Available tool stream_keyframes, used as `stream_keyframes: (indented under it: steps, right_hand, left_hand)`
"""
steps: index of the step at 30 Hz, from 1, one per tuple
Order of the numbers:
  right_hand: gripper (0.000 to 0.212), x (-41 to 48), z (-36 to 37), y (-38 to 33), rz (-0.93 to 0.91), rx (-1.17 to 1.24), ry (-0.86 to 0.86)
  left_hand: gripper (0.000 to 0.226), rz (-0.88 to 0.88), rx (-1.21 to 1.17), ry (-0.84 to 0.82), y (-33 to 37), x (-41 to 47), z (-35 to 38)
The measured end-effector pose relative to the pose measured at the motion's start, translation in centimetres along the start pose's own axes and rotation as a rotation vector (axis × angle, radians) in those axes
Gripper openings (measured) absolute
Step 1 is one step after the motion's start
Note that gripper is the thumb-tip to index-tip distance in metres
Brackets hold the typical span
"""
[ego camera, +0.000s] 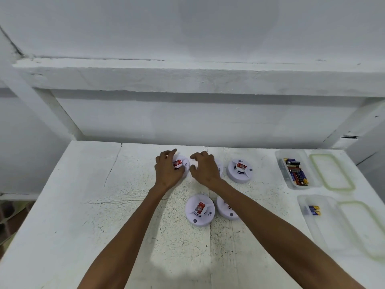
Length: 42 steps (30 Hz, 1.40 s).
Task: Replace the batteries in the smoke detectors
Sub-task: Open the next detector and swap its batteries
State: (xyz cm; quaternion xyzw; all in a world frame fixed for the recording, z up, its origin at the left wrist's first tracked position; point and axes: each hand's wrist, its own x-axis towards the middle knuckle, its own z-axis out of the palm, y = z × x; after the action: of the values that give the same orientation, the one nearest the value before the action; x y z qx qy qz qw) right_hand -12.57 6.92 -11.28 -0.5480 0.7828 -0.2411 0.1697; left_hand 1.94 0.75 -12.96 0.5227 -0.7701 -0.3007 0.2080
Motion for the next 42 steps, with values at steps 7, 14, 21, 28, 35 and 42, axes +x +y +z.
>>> stream_keyframes:
  steps: [7, 14, 21, 28, 35, 42]
  right_hand:
    - [0.073, -0.7, -2.8, 5.7, -0.003, -0.263, -0.091]
    - [0.103, -1.1, -3.7, 8.2, 0.004, -0.409, -0.224]
    - [0.099, -0.7, -3.1, 9.1, -0.046, -0.363, -0.152]
    - [0.1, -2.0, -8.9, 9.3, -0.013, 0.413, -0.131]
    - [0.034, -5.4, -12.0, 9.9, 0.219, 1.126, -0.199]
    - [0.021, -7.5, -12.4, 10.6, 0.377, 1.234, -0.128]
  left_hand:
    - [0.088, 0.208, 0.114, -0.305, 3.3, 0.6, 2.1]
    - [0.095, 0.325, 0.39, -0.364, 4.0, 1.5, 5.2]
    - [0.09, 0.272, 0.266, -0.319, 5.4, 1.3, 4.3]
    - [0.099, 0.297, -0.209, -0.249, 6.7, 0.7, 1.9]
    - [0.079, 0.402, -0.384, -0.229, 8.5, -2.2, 2.8]
    - [0.061, 0.106, -0.677, -0.384, 11.9, -5.6, 4.2]
